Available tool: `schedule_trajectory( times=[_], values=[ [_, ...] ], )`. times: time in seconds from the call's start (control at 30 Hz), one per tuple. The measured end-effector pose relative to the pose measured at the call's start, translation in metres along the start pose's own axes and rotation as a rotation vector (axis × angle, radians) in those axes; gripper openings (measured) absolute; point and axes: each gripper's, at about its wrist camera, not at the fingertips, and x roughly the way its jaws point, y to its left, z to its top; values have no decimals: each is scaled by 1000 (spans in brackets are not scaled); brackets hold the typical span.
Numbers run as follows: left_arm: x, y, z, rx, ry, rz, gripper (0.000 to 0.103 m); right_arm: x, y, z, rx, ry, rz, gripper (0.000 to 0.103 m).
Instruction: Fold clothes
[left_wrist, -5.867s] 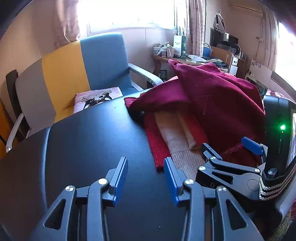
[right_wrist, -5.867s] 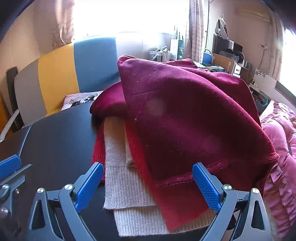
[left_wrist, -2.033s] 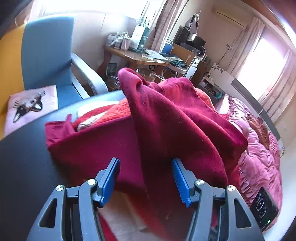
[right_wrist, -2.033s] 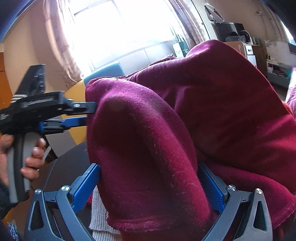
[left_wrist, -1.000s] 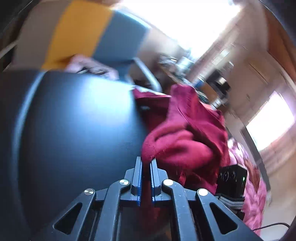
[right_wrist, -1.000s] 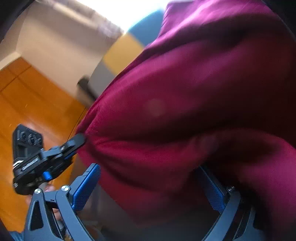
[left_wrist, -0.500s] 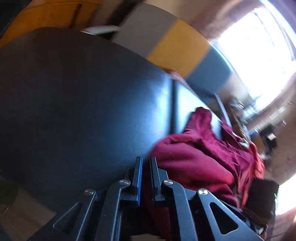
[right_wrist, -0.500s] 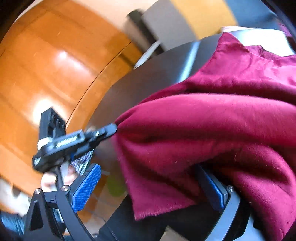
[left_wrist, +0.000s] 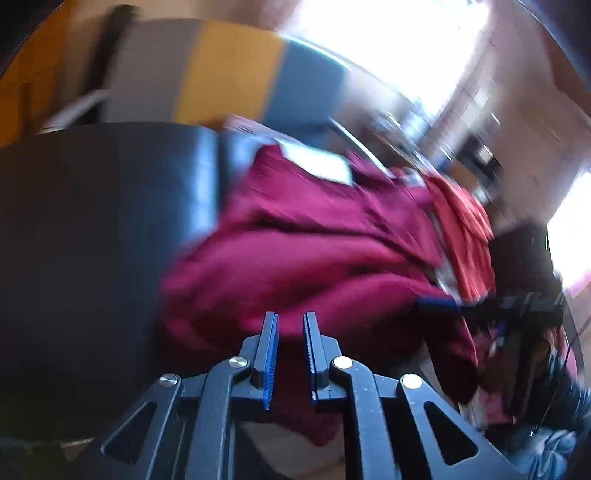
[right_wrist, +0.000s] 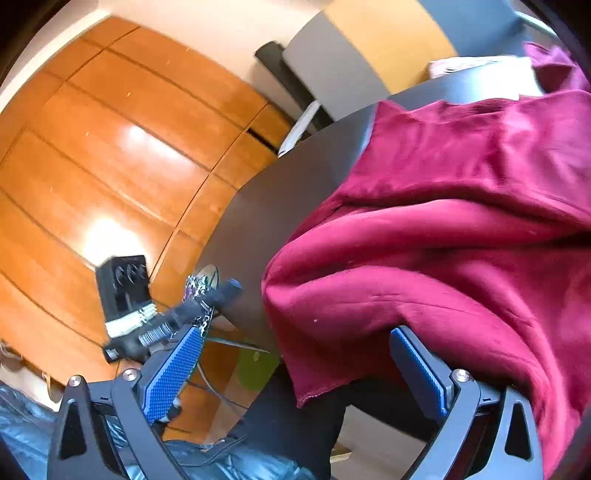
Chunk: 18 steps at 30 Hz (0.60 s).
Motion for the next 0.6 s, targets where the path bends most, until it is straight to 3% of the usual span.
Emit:
schedule_trajectory(
  times=[0.07,0.23,0.43,0.5,0.6],
  values=[
    [19,-19,2,48,43,-31,11,-19,3,2,12,-8,42,103],
    [59,-27,1,90,121,-13,12,-66,-17,-2,55,-124,32,103],
    [64,-23,-12,101,184,6,13,-52,-76,-2,216,-120,-109,103],
    [58,-13,-20,84,221,12,13,-35,-94,1,247,-95,-238,103],
    [46,1,-33,52,276,19,9,-33,-111,11,262,-178,-251,101]
  ],
)
